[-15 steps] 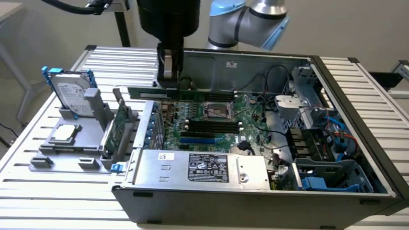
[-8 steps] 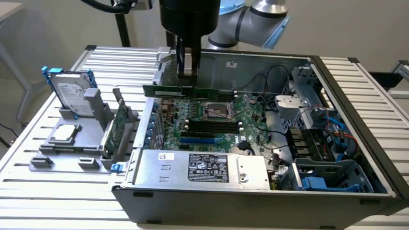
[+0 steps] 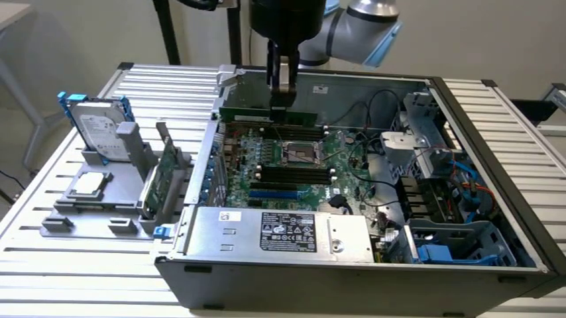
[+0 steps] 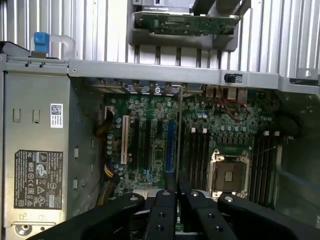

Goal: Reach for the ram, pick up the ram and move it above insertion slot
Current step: 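Pick up the ram and move it above insertion slot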

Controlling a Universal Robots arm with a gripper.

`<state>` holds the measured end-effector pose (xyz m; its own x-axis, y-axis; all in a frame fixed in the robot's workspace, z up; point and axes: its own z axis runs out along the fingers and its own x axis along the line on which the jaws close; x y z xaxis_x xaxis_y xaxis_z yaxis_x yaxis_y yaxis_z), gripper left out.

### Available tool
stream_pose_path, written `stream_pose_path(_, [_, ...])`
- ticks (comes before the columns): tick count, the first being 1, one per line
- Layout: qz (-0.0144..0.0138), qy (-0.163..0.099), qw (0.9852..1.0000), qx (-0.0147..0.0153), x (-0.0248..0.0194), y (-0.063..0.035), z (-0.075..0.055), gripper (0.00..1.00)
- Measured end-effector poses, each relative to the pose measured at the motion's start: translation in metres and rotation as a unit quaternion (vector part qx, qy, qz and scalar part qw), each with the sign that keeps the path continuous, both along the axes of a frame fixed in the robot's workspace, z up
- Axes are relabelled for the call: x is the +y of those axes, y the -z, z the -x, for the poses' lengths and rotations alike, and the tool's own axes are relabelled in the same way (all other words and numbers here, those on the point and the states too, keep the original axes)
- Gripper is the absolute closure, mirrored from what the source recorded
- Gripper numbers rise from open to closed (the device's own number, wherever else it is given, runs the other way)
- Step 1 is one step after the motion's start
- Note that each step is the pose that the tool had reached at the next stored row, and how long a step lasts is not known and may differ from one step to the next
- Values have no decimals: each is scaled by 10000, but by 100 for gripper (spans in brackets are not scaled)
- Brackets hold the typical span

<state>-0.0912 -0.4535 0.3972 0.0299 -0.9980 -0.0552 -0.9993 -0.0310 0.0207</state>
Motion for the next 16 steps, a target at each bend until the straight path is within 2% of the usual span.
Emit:
stream_pose_path(6, [0, 0, 10000, 0, 196, 21, -135, 87])
stream_pose_path(16, [1, 0, 10000, 0, 561, 57, -307, 87])
